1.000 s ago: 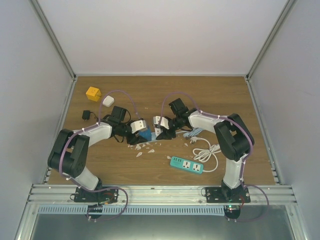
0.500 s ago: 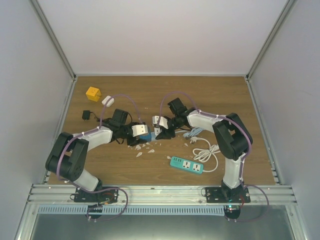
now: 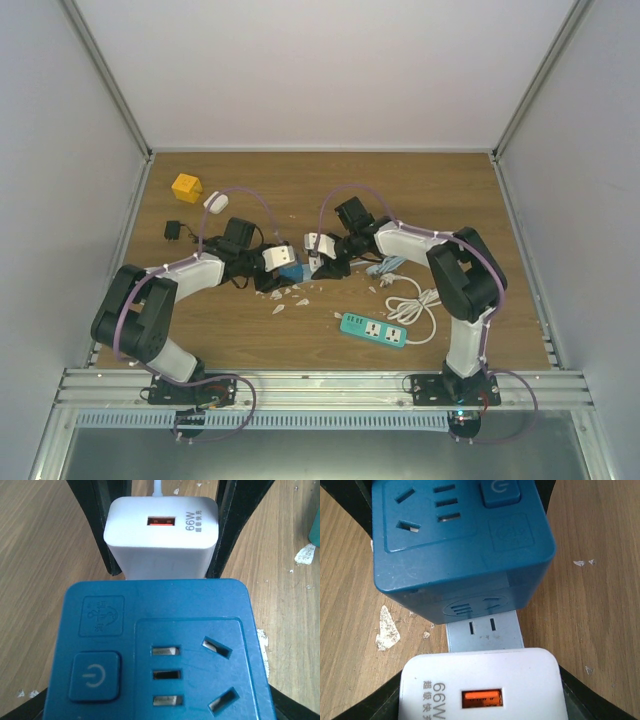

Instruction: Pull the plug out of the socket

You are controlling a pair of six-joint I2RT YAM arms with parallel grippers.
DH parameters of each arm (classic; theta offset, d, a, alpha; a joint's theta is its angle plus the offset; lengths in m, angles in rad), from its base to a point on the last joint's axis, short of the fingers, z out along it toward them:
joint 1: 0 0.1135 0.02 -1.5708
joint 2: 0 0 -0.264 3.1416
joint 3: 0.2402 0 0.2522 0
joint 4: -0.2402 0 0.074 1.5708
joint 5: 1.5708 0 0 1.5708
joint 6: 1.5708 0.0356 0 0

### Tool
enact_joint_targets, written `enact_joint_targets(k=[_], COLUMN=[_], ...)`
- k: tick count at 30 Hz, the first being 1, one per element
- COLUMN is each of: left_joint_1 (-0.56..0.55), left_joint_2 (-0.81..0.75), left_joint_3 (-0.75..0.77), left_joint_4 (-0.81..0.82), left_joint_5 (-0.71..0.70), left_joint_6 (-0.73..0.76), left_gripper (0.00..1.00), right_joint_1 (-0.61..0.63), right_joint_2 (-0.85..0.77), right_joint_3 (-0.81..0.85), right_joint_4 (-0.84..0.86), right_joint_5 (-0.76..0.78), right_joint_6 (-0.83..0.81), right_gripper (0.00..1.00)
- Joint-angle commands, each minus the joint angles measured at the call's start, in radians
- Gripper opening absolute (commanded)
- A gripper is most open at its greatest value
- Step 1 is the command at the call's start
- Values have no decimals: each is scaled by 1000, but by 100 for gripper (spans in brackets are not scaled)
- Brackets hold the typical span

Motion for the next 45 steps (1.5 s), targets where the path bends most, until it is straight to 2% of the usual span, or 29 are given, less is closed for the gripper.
enact_joint_targets(k=[1, 3, 6, 16, 23, 30, 36, 41, 45], left_joint_1=[-25, -22, -31, -61, -49, 48, 197, 342, 410], left_joint_2=[-25, -17, -29, -123, -133, -133, -137, -69, 45], left_joint_3=[72, 81, 72, -30, -9, 19, 103, 267, 475], left_joint_4=[147, 147, 107, 177, 76, -76, -272, -453, -534], left_joint_5=[346, 353, 344, 190, 247, 272, 262, 168, 34], left_joint_6=[-100, -101, -18, 126, 111, 187, 300, 413, 361], left_gripper=[32, 32, 32, 32, 31, 32, 32, 33, 35], right_joint_1=[7, 7, 7, 8, 7, 7, 7, 7, 6], right_joint_2=[74, 74, 74, 67, 57, 38, 17, 1, -16], right_joint_3=[-61, -61, -61, -68, -79, -98, -114, -120, -128], right_joint_4=[48, 49, 50, 50, 60, 66, 67, 62, 75], right_joint_5=[244, 246, 246, 244, 251, 242, 237, 231, 228], right_joint_6=[72, 75, 75, 95, 103, 96, 89, 99, 112], right_gripper=[1, 0, 1, 1, 1, 1, 5, 12, 18])
